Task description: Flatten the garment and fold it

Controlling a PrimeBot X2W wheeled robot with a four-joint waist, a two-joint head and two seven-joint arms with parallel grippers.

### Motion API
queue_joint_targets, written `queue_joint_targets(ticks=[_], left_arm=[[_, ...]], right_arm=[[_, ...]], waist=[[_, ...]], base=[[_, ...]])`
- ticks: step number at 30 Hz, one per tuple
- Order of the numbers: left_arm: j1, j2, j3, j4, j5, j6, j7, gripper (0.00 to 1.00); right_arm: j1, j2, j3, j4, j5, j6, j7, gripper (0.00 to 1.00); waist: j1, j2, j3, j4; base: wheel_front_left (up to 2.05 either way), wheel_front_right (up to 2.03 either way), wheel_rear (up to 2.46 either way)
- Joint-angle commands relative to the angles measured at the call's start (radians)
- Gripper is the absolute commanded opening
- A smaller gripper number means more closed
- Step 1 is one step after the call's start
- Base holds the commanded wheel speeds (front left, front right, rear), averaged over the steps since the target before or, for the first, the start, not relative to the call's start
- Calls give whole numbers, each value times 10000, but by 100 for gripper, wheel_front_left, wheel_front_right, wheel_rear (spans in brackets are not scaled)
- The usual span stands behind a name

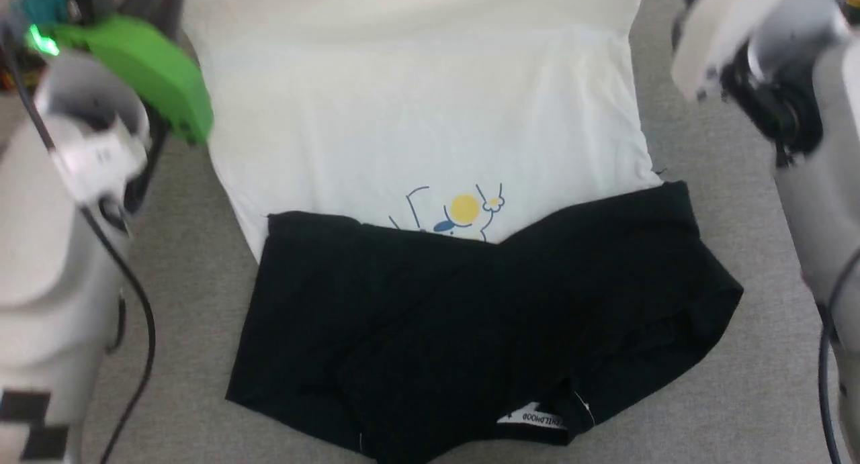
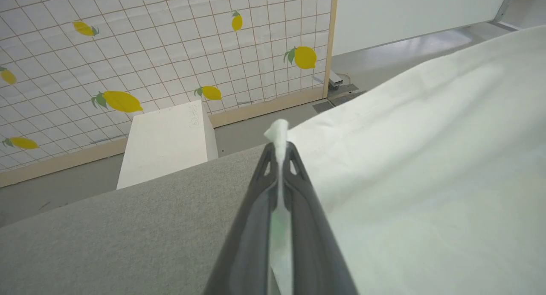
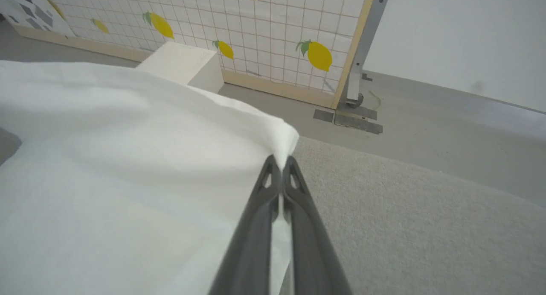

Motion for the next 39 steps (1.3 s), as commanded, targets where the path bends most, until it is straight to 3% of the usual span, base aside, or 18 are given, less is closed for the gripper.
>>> queue_joint_targets(ticks=[1,7,14,24,33,34,35,36,39], left_arm=[[693,118,3,-422,-191,-34,-15,0],[3546,434,-35,-2635,-917,214,464,0],[6663,724,-118,-4548,-1750,775,1134,0],[8773,680,-680,-4917,-2600,785,1579,0],[9299,279,-1342,-4178,-2715,485,1372,0],[9270,88,-1450,-3778,-2703,419,1175,72],[9264,47,-1462,-3655,-2690,446,1147,100],[9252,2,-1482,-3531,-2682,459,1115,100],[9301,-146,-1401,-3359,-2750,577,932,100]], right_arm=[[688,-306,147,-552,224,-15,37,0],[3468,-1372,-138,-2879,540,-15,447,0],[6738,-1657,-1207,-5034,631,-15,1622,0],[10197,-904,-2776,-6961,229,-15,3333,0],[11620,-325,-3232,-6942,-361,-15,3987,0],[11779,-95,-3145,-6578,-507,-15,3924,21],[11807,-40,-3099,-6476,-535,-15,3895,72],[11847,49,-3066,-6349,-545,-15,3900,100],[11877,265,-3093,-6207,-500,-15,3719,100]], waist=[[1,0,-1261,340],[1,0,-2189,625],[1,0,-2788,978],[1,0,-3072,1272],[1,0,-3121,1323],[1,0,-3134,1308],[1,0,-3143,1304],[1,0,-3162,1299],[1,0,-3246,1286]], base=[[0,0,0],[0,0,0],[0,0,0],[0,0,0],[0,0,0],[0,0,0],[0,0,0],[0,0,0],[0,0,0]])
